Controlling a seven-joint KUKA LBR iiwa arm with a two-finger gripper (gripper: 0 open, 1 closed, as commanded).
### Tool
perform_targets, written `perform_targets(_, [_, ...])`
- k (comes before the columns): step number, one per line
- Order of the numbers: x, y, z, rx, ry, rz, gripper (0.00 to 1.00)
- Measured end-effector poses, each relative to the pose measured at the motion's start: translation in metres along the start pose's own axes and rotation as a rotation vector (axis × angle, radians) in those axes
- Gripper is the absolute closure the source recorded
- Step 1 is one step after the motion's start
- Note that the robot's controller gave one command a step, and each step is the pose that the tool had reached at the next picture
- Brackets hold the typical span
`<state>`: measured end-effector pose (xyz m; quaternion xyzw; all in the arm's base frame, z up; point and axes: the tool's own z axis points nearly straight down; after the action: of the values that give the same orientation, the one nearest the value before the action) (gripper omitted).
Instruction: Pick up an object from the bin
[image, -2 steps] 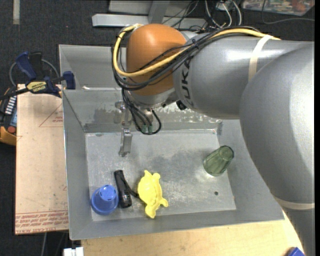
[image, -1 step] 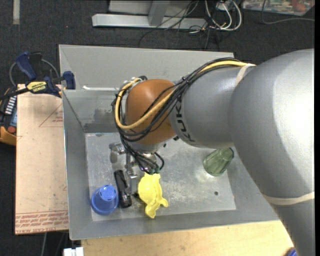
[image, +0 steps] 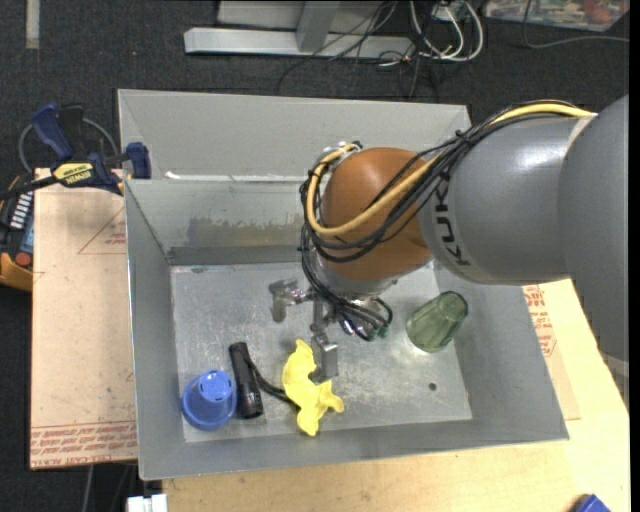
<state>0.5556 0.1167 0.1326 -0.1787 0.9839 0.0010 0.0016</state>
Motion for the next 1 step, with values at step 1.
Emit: perform_targets(1, [0.0333,0.0228,0.0342,-0.004,0.008,0.081,0.00])
